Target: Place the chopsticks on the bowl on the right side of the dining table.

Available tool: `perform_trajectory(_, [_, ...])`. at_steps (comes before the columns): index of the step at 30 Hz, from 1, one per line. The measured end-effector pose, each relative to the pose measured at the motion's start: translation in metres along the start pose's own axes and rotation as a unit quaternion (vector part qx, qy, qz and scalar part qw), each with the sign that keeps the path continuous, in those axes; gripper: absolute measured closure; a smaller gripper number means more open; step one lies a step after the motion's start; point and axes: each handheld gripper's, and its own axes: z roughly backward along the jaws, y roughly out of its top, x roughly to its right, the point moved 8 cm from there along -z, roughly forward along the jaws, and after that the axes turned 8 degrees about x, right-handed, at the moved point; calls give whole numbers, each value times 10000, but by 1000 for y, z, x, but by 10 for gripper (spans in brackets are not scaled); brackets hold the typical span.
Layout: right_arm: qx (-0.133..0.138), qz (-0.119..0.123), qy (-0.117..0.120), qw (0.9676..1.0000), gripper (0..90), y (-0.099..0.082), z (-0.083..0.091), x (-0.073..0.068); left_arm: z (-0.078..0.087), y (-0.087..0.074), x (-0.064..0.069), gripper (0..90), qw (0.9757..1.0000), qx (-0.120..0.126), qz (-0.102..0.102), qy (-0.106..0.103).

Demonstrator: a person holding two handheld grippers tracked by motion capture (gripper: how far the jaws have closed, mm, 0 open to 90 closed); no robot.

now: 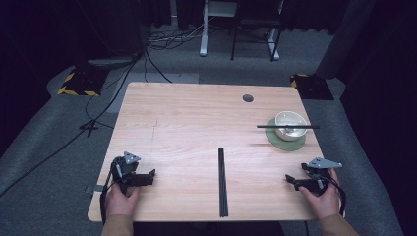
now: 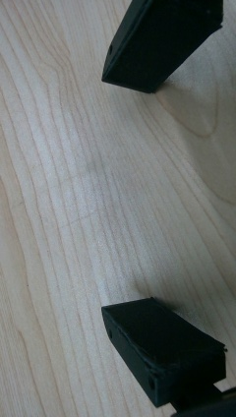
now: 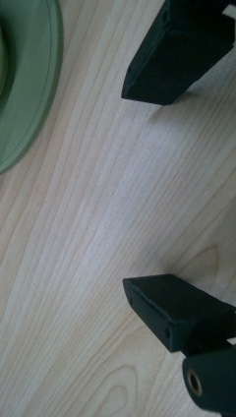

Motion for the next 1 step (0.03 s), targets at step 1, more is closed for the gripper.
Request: perform_trajectory(1, [0,0,0,10000,120,0,0,0,0,0,0,3,10000,0,0,0])
